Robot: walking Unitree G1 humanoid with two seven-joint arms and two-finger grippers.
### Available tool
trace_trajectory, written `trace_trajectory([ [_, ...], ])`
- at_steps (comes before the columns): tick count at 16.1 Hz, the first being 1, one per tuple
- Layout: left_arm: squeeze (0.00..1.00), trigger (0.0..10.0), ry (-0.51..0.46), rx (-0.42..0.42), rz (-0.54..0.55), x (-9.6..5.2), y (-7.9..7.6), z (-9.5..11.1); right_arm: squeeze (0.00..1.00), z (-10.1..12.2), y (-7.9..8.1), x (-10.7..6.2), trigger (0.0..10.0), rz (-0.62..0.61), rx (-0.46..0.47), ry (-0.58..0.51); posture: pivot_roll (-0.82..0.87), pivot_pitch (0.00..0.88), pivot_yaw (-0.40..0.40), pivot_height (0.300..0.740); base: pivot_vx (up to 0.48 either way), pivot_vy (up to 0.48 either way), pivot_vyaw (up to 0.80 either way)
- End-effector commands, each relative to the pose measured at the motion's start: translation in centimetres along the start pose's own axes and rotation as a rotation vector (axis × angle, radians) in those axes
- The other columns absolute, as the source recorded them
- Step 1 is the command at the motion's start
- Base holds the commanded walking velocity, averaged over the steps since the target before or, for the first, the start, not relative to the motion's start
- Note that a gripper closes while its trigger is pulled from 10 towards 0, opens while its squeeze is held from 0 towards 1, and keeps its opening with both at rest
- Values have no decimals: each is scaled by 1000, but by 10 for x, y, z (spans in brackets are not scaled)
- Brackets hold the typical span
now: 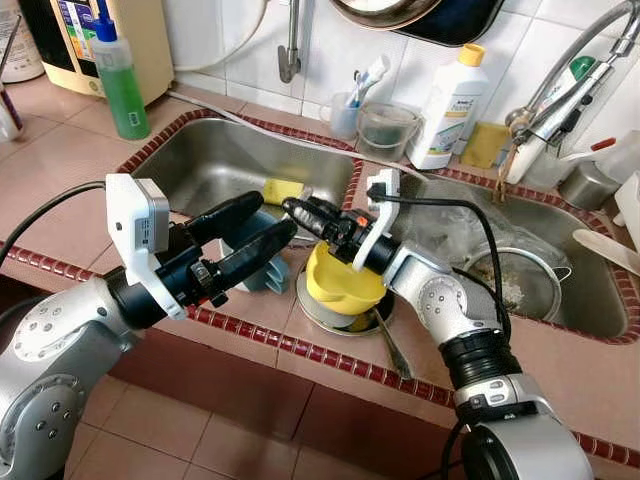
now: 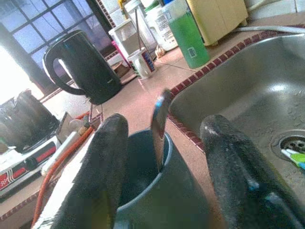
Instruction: Kitchen organization
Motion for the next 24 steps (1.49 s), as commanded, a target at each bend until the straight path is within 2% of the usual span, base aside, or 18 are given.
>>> trace_trajectory([
  [1,0,10000,-6,21,-22,2,-4,4,0,8,-3,-1,0,-7,-14,-20,-3,87,-132,740,0,0,0],
  [5,0,10000,-11,15,-18,3,-5,4,0,3,-6,-3,0,10,4,-6,-4,93,-134,740,0,0,0],
  [11,0,10000,-20,14,-7,3,-5,5,0,5,0,3,0,87,9,-2,2,98,-142,740,0,0,0],
  [22,0,10000,-30,12,10,1,-6,5,0,10,3,12,0,119,18,-19,12,100,-151,740,0,0,0],
  [23,0,10000,-30,13,10,1,-6,5,0,13,5,12,2941,129,14,-23,10,98,-150,740,0,0,0],
  [24,0,10000,-31,12,9,1,-6,5,0,16,5,13,10000,134,9,-27,10,98,-150,740,0,0,0],
])
Point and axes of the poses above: a point about 5 cm out from each wrist's last joint towards the gripper, its own x axis pointing out of the wrist towards the gripper, its own z axis along the axis of the wrist's last joint, y = z × x, the point moved 1 cm from there along x, pointing out of the wrist towards the gripper, and after that the axes turned 5 degrees about -x, right-handed, at the moved point
